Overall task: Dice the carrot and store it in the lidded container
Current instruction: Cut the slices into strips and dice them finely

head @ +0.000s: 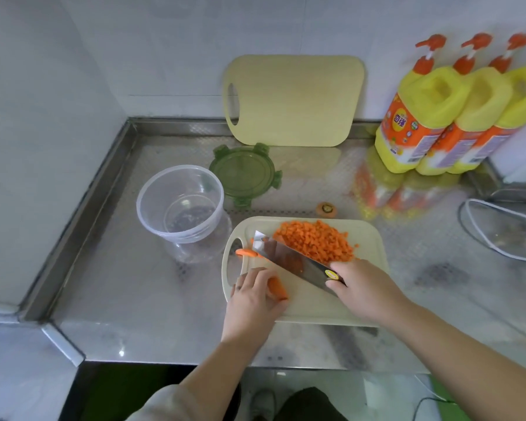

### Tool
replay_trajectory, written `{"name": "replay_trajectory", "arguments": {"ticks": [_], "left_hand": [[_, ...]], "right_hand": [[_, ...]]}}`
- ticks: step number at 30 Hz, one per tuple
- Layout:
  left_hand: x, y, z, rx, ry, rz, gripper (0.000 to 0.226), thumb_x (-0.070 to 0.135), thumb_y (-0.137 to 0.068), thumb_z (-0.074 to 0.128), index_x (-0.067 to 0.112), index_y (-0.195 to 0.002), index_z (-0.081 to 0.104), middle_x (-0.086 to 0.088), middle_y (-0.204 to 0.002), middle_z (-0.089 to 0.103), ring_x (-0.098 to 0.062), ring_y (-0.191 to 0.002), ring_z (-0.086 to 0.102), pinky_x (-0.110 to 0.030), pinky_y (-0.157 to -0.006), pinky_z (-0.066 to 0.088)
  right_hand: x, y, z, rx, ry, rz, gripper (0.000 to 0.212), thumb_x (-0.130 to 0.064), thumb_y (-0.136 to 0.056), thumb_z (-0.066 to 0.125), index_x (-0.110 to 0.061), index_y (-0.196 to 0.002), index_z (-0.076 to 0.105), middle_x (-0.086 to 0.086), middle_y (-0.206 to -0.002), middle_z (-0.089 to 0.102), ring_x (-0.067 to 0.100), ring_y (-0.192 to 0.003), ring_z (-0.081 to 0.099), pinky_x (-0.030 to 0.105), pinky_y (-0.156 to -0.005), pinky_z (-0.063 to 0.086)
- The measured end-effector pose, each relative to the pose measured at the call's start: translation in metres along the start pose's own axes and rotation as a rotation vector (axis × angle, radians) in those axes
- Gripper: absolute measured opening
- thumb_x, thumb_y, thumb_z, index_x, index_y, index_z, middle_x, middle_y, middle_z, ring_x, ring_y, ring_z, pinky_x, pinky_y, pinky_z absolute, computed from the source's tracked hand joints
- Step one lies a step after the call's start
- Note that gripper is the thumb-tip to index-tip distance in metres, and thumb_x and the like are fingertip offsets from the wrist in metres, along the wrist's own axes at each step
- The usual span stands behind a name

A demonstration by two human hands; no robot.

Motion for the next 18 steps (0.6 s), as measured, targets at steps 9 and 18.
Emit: {"name": "replay_trajectory", "arguments": {"ticks": [9,18], "left_hand": [[0.005,0.007,-0.018,0.008,0.400,-0.415,0.026,0.037,-0.086,0.065,0.023,-0.107,0.056,0.010,-0.109,0.056,-0.006,-0.086,0.058,-0.019,-0.070,0.042],[0.008,0.003,-0.013,-0.013,0.481,-0.566,0.012,0.024,-0.085,0.063,0.021,-0.097,0.062,0.009,-0.084,0.064,-0.007,-0.075,0.061,-0.015,-0.057,0.042]], "right_hand": [[-0.015,0.021,0.027,0.030,0.059,-0.015,0.020,-0.026,-0.096,0.040,-0.020,-0.077,0.040,-0.003,-0.070,0.045,0.024,-0.072,0.051,0.032,-0.055,0.030],[-0.029,0.033,0.038,-0.039,0.031,-0.075,0.011,-0.024,-0.096,0.037,-0.022,-0.090,0.046,-0.002,-0.094,0.058,0.020,-0.091,0.059,0.030,-0.070,0.040]]}}
Point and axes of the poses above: each hand's wrist, its own y-axis away from the middle knuckle, its own z-axis out of the palm, x = y × z, the point moved 3 cm from there along -y, towards the middle knuckle
